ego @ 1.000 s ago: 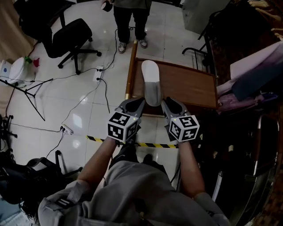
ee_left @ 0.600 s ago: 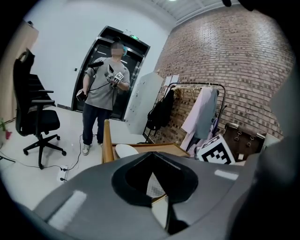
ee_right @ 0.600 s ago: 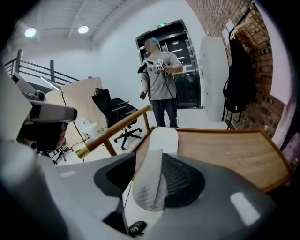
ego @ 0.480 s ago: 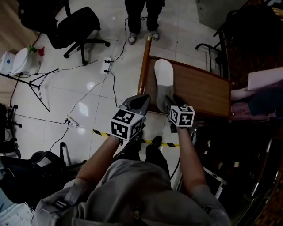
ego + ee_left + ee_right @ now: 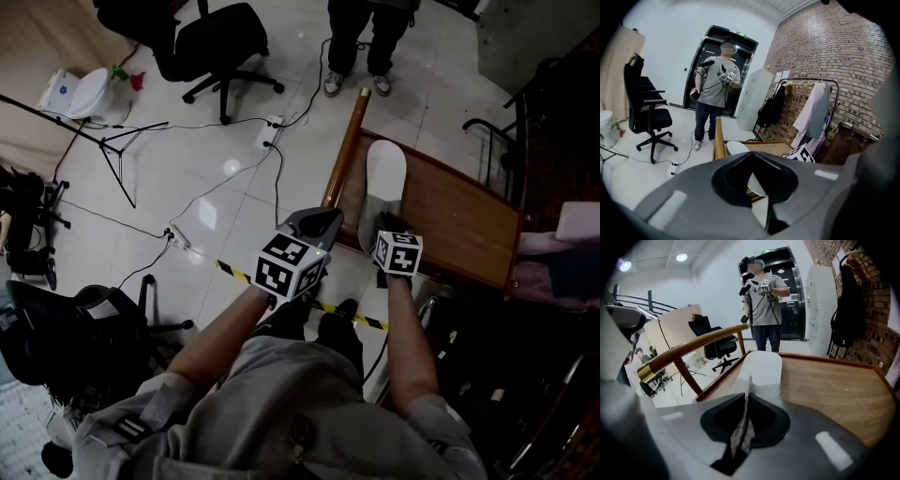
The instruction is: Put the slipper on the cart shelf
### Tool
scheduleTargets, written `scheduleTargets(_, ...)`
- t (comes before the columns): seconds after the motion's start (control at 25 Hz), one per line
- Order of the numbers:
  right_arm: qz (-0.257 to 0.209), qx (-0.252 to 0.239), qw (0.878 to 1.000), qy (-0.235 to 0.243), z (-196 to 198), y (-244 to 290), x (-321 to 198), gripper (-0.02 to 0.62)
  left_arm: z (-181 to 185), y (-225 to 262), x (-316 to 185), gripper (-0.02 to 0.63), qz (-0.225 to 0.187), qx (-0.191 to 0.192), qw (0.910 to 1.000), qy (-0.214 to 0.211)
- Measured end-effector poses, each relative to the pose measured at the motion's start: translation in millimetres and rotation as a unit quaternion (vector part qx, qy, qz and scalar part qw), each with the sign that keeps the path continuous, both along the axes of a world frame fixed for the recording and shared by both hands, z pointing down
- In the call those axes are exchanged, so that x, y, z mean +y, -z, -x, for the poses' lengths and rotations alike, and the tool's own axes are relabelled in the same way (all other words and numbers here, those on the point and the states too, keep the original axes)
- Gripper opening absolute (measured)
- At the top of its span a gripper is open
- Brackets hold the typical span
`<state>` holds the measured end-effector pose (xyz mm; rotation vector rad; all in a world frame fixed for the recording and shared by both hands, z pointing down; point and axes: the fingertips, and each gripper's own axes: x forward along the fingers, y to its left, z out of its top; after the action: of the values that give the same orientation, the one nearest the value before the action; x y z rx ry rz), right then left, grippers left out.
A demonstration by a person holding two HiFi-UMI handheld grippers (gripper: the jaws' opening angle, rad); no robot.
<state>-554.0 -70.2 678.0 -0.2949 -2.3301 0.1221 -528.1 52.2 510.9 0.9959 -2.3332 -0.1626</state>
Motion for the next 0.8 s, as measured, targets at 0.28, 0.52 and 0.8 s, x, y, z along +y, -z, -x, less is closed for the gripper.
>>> scheduleTargets(0.28, 0.007, -0.034, 0.999, -0.012, -3, 35, -7, 0.008, 3, 0, -12, 0.008, -0.008, -0.003, 0.9998, -0.015)
scheduleTargets(0.52, 0.000, -0.078, 0.995, -0.057, -34, 92, -32, 0.008, -5, 8, -41, 0.008, -0.024, -0.016, 0.9967, -0.076)
scheduleTargets(0.8, -0.017, -0.127, 0.984, -0.124, -108, 150, -64, 0.008, -37, 8, -91, 0.008, -0.039, -0.012, 0.9823, -0.183)
